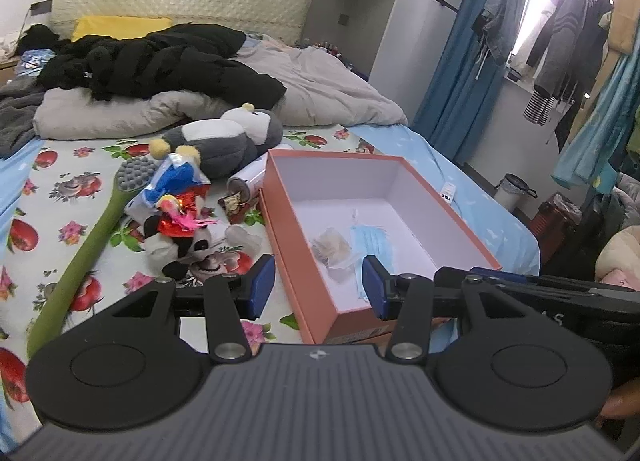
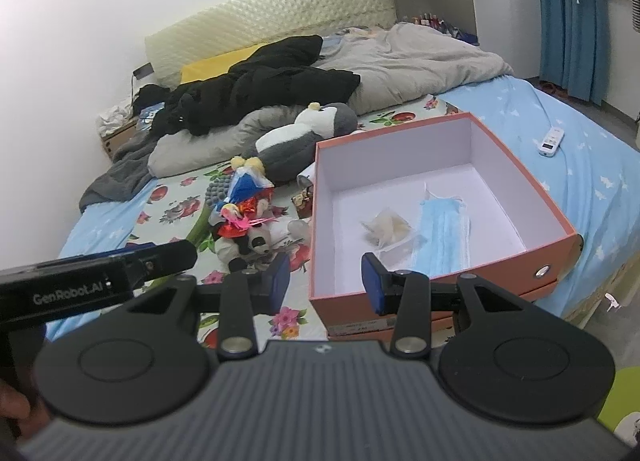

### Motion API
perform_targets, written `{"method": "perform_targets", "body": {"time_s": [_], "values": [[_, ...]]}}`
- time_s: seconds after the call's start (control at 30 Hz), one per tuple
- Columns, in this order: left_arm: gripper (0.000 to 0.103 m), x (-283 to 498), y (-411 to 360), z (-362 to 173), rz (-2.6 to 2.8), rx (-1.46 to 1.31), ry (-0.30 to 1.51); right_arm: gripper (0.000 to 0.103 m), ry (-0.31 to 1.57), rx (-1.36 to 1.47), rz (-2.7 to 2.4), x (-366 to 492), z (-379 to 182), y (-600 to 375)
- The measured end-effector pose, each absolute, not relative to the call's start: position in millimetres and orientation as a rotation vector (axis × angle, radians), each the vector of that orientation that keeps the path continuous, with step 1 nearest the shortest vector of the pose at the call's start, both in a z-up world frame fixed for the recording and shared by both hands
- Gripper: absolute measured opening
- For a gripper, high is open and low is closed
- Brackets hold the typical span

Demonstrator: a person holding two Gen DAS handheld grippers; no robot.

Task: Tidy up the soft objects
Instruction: 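Withdraw both open tools from the box back toward the pile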

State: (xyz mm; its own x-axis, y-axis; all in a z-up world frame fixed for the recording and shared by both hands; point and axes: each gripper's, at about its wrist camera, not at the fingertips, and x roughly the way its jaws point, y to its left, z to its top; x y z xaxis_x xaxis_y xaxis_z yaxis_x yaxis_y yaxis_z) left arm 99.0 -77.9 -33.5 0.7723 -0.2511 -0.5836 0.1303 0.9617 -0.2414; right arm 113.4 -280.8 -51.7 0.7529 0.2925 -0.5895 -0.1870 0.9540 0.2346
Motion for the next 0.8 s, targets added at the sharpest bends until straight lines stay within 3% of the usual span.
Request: {"method": "perform_targets", "body": {"time_s": [0.8], "values": [[0.054,56,-30,-37,-0.086,-0.244,0.622,0.043,0.689,0.123,0.365,98,-54,-243]]}}
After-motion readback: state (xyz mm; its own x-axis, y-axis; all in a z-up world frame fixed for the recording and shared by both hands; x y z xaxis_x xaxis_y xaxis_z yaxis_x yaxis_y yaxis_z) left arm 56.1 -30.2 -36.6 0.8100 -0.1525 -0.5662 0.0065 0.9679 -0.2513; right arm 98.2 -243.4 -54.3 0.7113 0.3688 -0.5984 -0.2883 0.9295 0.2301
